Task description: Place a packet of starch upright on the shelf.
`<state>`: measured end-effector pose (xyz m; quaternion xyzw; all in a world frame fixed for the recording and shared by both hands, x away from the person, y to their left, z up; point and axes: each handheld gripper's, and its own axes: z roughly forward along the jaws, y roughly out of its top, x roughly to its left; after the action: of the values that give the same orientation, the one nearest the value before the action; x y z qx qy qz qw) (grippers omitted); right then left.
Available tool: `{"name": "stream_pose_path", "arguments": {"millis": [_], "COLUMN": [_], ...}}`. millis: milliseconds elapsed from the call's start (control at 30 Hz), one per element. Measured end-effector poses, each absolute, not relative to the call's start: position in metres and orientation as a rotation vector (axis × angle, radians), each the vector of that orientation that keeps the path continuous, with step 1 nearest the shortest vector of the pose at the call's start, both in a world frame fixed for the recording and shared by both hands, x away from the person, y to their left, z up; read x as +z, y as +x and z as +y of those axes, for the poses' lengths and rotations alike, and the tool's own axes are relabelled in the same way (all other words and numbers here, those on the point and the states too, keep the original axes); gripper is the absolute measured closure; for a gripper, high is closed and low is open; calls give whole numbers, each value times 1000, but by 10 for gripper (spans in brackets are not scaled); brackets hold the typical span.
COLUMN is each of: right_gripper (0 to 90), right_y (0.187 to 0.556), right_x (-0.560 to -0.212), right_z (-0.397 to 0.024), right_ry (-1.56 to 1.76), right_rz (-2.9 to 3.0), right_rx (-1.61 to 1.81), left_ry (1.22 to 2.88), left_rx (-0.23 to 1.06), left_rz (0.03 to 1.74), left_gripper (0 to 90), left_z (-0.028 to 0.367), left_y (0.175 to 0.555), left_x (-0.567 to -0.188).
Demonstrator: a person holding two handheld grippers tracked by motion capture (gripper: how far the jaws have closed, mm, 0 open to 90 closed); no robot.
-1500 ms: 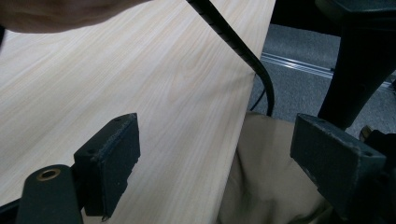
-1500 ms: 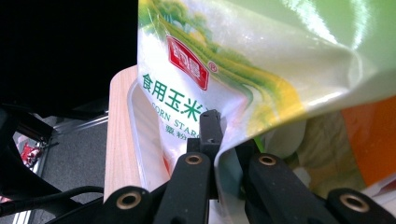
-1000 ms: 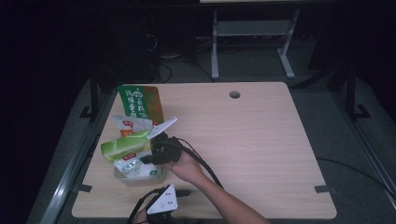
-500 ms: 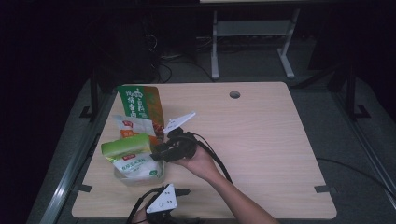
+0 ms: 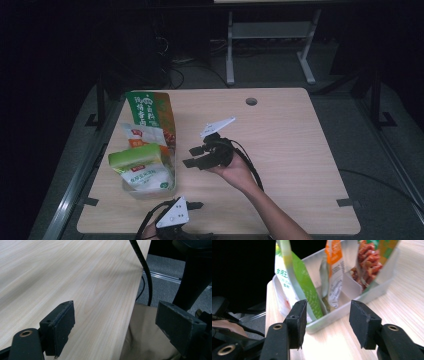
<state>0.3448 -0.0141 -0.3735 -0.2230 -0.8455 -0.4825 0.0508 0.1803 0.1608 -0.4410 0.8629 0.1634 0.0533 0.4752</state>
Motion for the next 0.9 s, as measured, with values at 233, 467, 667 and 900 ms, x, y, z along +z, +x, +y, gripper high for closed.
{"name": "stream_pose_path", "arguments": {"millis": [233, 467, 667, 900], "right_gripper": [446, 421, 412, 397], "right_y": [348, 351, 352, 352], "right_x": [-372, -372, -373, -375], "right_z": [-31, -45, -55, -68], "right_ry": [-733, -768, -797, -833], "right_rz": [-2583, -2589, -2591, -2593], "right_rx": [-1474, -1473, -1470, -1459], "left_ry": [2110, 2108, 2114, 2114], "left_rx": [131, 135, 142, 145], "left_rz": [402, 406, 404, 407], "left_gripper": [156, 156, 156, 156], "left_z": [161, 163, 163, 164], "left_y": [181, 182, 184, 184], "left_x": [-441, -441, -441, -441]}}
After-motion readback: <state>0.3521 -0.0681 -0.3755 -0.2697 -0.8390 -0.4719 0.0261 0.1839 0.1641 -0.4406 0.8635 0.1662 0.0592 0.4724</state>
